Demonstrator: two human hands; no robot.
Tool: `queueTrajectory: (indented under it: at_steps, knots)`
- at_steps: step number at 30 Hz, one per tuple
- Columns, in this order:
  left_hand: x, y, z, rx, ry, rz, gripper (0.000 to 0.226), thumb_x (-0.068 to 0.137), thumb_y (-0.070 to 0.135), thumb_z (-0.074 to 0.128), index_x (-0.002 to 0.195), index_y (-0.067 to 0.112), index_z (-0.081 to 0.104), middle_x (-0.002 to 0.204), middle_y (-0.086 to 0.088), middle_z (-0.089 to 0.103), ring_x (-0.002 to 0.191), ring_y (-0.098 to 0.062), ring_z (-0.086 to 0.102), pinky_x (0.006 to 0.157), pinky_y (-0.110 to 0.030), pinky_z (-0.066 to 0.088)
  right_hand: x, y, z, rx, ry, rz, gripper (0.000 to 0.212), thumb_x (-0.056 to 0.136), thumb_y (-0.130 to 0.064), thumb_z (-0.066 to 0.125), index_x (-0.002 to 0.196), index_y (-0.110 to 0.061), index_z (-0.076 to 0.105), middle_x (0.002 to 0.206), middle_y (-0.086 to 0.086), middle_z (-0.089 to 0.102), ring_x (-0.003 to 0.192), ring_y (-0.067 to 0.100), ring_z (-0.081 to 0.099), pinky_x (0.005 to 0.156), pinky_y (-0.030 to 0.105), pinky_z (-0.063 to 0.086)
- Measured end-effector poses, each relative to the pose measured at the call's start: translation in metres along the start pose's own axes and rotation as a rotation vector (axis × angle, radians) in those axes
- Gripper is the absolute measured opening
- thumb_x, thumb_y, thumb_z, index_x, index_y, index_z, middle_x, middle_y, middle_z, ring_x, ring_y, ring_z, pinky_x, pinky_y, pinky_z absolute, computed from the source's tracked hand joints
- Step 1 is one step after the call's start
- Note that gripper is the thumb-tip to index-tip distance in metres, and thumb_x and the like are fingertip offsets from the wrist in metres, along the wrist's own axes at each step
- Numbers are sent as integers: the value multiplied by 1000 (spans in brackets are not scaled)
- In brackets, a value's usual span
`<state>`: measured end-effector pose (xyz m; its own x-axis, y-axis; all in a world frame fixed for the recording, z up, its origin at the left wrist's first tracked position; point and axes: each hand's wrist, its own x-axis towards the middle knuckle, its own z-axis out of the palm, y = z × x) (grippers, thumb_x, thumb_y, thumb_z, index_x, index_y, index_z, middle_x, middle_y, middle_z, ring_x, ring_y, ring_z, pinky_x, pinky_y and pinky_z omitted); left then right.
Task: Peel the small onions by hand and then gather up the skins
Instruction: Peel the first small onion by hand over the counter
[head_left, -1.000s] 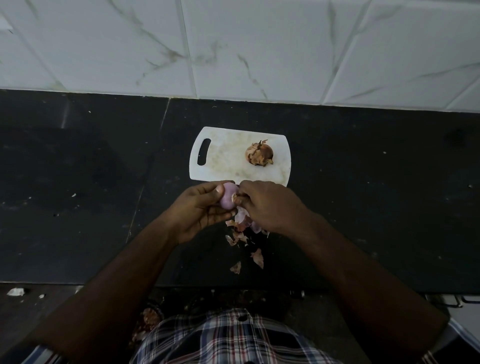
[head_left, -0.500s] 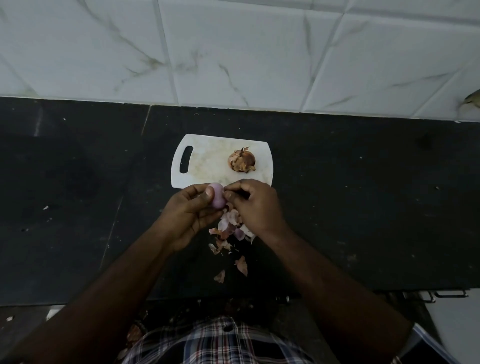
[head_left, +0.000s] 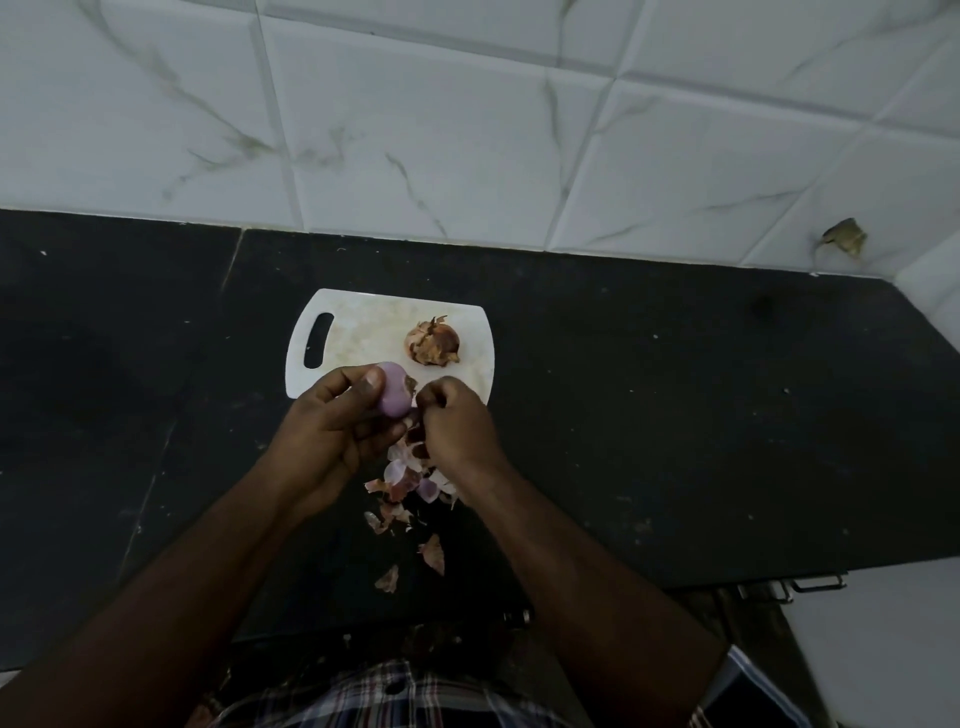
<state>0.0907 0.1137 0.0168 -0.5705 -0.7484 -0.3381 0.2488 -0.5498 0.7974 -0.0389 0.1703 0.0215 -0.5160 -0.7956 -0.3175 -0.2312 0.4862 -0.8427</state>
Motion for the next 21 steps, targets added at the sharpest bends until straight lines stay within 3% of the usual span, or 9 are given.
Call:
queueTrajectory:
  at_steps: [2,4,5,7,8,11,13,17,21]
  knots:
    - [0,2,-3,64,-2,-5,34,84,31,61,112,12,66,97,-7,74,88,-20,72,76,-31,60,-3,6,-8,-64,38,-78,27,96,-31,54,81,-11,64,73,4,64,67,13,60,65,39,51]
    - [-1,3,-6,116,18,-14,36,83,34,61,112,14,68,98,-6,72,90,-21,67,79,-35,55,-3,10,-15,-30,99,-152,22,90,-30,66,76,-13,69,67,-2,66,62,7,61,63,34,52]
    - [-2,4,-7,133,28,-18,38,82,35,61,113,13,69,98,-7,72,90,-21,66,80,-35,53,-3,9,-17,31,78,-179,9,89,-25,70,88,-17,74,77,-6,72,70,2,66,67,28,57]
    - [-3,7,-8,149,27,-25,42,82,33,61,117,11,68,101,-9,74,93,-23,68,81,-35,53,0,7,-16,102,12,-244,27,88,-14,72,115,-18,73,104,-4,76,94,1,69,84,22,58]
    - [-3,9,-8,154,22,-26,43,82,31,62,120,10,68,104,-11,75,95,-24,69,82,-36,54,0,6,-14,74,24,-293,29,89,-11,71,118,-16,72,110,-3,75,100,2,68,90,23,57]
    - [-2,17,-11,158,-26,-26,40,88,24,61,125,10,66,115,-14,73,102,-25,71,85,-34,60,0,6,-7,38,163,-404,20,88,-14,73,107,-15,77,102,-5,76,95,2,69,89,26,57]
    - [-2,23,-13,160,-98,-16,32,98,17,54,126,5,65,117,-13,73,103,-23,71,84,-30,60,-2,5,-6,58,210,-410,16,89,-18,72,104,-17,78,95,-13,74,92,-1,69,85,21,55]
    - [-1,29,-17,250,-7,46,24,104,7,48,116,-2,67,100,-15,76,83,-20,75,73,-26,61,-6,-1,-2,42,185,-438,18,93,-21,67,109,-17,76,104,-8,75,95,0,67,87,21,54]
    - [1,29,-21,423,100,197,15,99,4,58,101,-6,68,80,-14,75,68,-19,73,63,-23,58,1,-1,-3,133,172,-377,12,90,-18,70,99,-21,78,94,-4,77,88,13,72,86,44,58]
